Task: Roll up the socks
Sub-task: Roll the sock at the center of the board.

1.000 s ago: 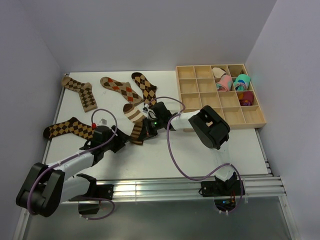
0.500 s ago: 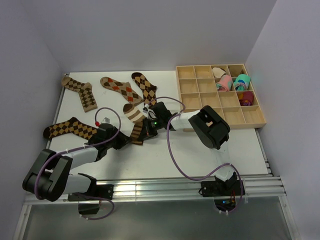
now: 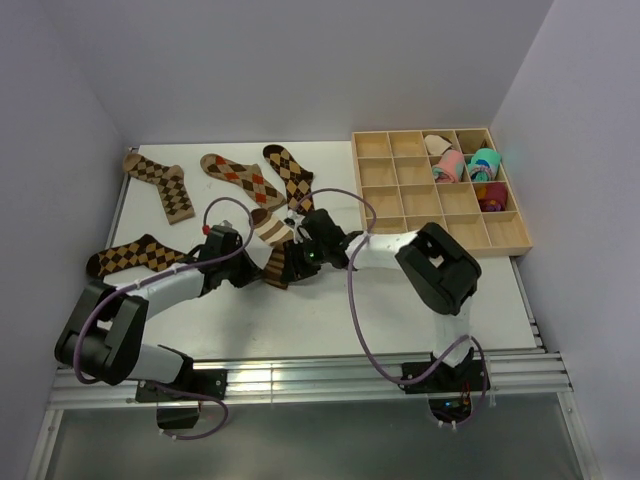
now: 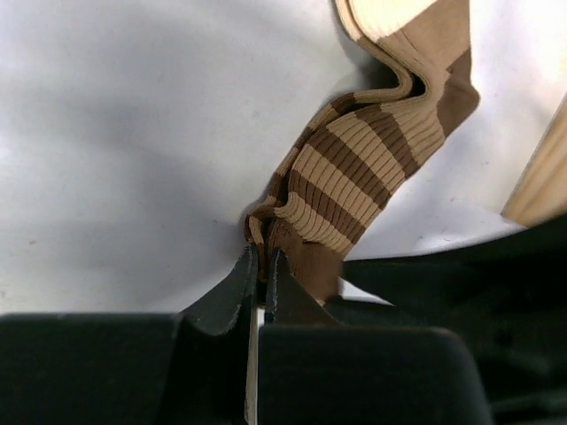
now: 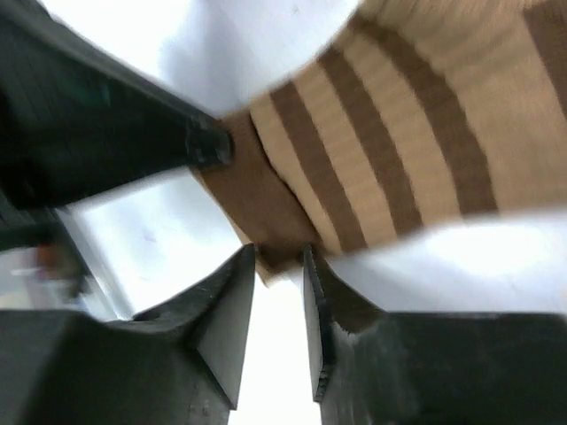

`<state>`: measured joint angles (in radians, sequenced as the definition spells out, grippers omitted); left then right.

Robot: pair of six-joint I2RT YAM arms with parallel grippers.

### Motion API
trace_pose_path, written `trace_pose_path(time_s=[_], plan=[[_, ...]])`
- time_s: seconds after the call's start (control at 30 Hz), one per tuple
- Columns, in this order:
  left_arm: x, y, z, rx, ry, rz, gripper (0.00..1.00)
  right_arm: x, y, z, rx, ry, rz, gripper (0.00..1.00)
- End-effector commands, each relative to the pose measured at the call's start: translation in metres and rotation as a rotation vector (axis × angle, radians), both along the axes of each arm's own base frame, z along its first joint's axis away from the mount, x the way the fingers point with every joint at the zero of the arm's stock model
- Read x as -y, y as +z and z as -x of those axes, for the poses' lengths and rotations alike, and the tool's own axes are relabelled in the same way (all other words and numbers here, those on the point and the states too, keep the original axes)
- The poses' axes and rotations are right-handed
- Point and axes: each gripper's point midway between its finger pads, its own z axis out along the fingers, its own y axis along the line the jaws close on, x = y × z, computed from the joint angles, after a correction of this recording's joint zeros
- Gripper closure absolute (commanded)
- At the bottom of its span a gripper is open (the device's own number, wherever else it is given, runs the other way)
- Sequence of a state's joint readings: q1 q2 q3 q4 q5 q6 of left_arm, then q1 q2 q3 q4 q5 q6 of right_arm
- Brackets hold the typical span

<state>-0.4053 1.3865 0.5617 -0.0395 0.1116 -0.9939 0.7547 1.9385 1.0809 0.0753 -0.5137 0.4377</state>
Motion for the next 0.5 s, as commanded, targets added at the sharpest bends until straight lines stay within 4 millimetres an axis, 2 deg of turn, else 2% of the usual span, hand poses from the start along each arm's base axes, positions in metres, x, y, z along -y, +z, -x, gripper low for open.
trace_pose_path(time_s=[0.0, 0.03, 0.07, 0.1, 0.13, 0.33, 0.43, 0.47], plan=[[-0.008, -0.002, 0.003, -0.046, -0.068, -0.102, 1.0, 0.02, 0.012, -0.012, 0.259, -0.013, 0.126, 0.61], [-0.009, -0.004, 0.007, -0.067, -0.075, -0.113, 1.0, 0.024, 0.011, -0.01, 0.29, -0.016, 0.138, 0.59], [-0.008, -0.002, 0.005, -0.064, -0.083, -0.114, 1.0, 0.022, 0.017, -0.011, 0.355, -0.004, 0.147, 0.57], [-0.008, -0.004, 0.006, -0.078, -0.09, -0.118, 1.0, 0.019, 0.032, -0.014, 0.417, -0.009, 0.12, 0.57], [-0.007, -0.004, 0.006, -0.082, -0.096, -0.119, 1.0, 0.022, 0.032, -0.014, 0.456, -0.014, 0.135, 0.56], [-0.005, -0.009, 0.009, -0.122, -0.136, -0.137, 1.0, 0.002, 0.058, -0.001, 0.721, 0.076, 0.105, 0.54], [-0.005, -0.01, 0.008, -0.132, -0.145, -0.143, 1.0, -0.012, 0.065, 0.005, 0.801, 0.124, 0.107, 0.52], [-0.004, -0.009, 0.007, -0.13, -0.148, -0.14, 1.0, -0.015, 0.059, 0.007, 0.805, 0.148, 0.127, 0.52]])
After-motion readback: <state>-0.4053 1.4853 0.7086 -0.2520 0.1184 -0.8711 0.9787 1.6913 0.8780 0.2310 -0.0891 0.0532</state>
